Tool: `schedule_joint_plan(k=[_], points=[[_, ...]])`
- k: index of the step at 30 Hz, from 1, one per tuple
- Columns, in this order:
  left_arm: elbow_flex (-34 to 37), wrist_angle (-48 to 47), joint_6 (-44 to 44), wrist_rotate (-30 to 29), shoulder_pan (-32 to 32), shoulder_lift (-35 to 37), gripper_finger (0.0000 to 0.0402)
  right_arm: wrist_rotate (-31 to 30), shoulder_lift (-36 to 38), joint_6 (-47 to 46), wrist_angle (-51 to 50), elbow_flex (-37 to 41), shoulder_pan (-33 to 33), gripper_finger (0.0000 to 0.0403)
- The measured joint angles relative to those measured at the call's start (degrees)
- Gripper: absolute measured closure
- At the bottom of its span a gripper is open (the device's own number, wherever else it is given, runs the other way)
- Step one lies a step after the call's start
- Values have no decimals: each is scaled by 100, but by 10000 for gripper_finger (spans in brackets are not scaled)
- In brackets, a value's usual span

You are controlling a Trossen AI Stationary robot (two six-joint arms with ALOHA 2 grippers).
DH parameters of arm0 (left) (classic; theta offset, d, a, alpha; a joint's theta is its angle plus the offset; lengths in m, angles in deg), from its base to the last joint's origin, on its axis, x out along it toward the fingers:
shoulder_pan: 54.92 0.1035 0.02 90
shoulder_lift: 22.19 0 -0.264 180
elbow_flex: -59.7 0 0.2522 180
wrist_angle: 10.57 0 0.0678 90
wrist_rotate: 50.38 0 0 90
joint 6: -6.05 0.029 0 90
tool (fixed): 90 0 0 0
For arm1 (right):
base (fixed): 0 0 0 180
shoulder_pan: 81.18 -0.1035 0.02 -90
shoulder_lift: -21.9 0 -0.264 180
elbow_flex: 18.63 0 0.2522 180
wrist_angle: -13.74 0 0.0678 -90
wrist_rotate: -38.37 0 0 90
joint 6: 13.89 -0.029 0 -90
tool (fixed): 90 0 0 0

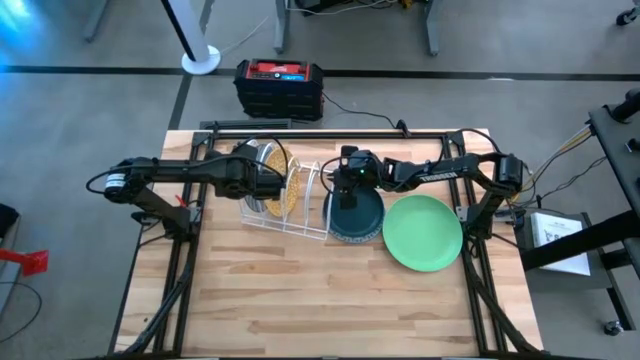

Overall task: Sort dishes
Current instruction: Adjust the dish rack, then put the dark green plate in the dish rack

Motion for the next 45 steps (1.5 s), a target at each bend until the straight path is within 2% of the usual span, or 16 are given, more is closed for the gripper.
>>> schedule_joint_plan(k=[15, 27, 33, 45], points=[[0, 13, -49, 52, 2, -4, 362, -36, 12, -169, -49, 1, -8, 299], [0, 9, -126, -22, 2, -7, 291, -132, 236, -487, -695, 1, -8, 238], [-7, -103, -76, 148, 2, -2, 279, -138, 488, -649, -1258, 1, -8, 223], [-286, -46, 279, 361, -4, 0, 279, -145, 952, -944, -1842, 1, -6, 219]])
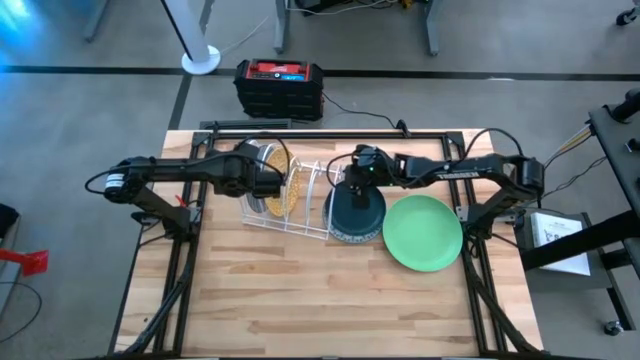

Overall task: Sort dishes
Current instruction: Put the dark green plate in the dish rack

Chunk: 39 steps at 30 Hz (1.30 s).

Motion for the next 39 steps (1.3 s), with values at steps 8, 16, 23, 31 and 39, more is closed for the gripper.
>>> schedule_joint_plan(k=[8, 16, 23, 31, 39], points=[[-59, -13, 69, 64, 0, 0, 279, 1, 242, -227, -343, 2, 0, 219], [-187, -31, 239, 186, 0, 33, 279, 1, 355, -368, -645, 2, 0, 219], [-897, -34, 895, 199, -11, 35, 279, 0, 712, -492, -1415, 4, 24, 219], [-2027, 37, 1652, 191, -278, 33, 279, 17, 1254, -606, -1938, 225, 86, 219], [-2247, 454, 1788, -385, -1368, 17, 279, 50, 1566, -1313, -1818, 876, 395, 220]])
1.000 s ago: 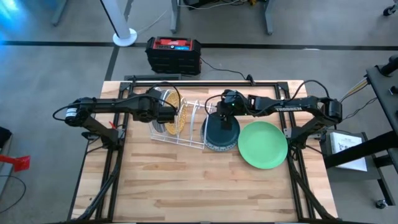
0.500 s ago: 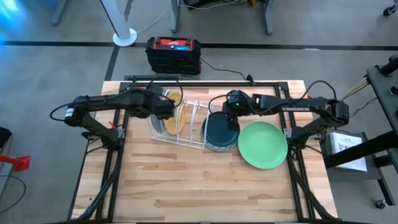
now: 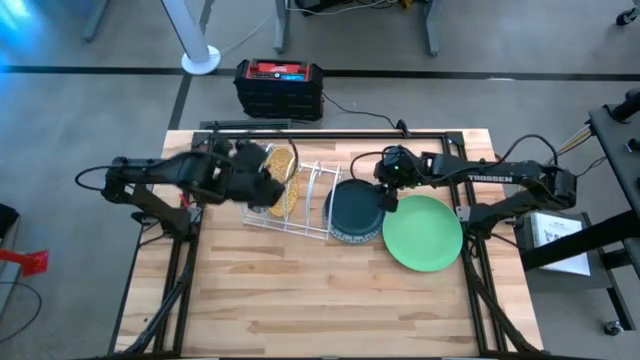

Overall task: Sort dishes
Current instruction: Put the dark green plate in the dish rack

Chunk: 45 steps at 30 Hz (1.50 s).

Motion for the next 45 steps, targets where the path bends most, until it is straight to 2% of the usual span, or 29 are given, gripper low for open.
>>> schedule_joint_plan(k=[8, 11, 13, 16, 31, 38, 41, 45], points=[[205, 414, -279, -834, -932, -218, 279, 11, -178, -948, 277, 215, 203, 220], [203, 414, -270, -1047, -1040, -389, 279, 167, -320, -1481, 302, 213, 333, 220], [206, 417, -267, -1131, -1040, -485, 279, 427, -385, -1681, 403, 210, 412, 220], [208, 395, -267, -1227, -1018, -583, 279, 454, -500, -1798, 399, 209, 465, 220], [208, 221, -611, -1380, -1086, -953, 279, 404, -1378, -1894, 662, 198, 635, 220], [208, 198, -751, -1314, -1095, -1131, 279, 413, -1454, -1760, 676, 195, 635, 220], [208, 194, -782, -1268, -1125, -1205, 279, 415, -1422, -1744, 670, 195, 634, 234], [208, 182, -826, -1254, -1164, -1234, 279, 415, -1412, -1724, 668, 195, 630, 283]])
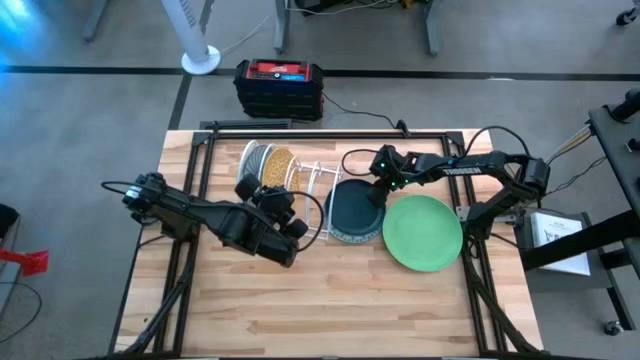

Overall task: Sort dishes
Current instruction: Put the dark green plate in the dish rack

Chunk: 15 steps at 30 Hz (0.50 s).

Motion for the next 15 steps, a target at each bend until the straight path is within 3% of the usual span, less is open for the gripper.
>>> schedule_joint_plan(k=[7, 15], points=[[0, -15, -79, -2, -53, -4, 279, 44, 7, 154, 19, -1, 0, 391], [0, -15, -78, -4, -62, -4, 279, 2, 408, 197, -286, -56, 0, 399]])
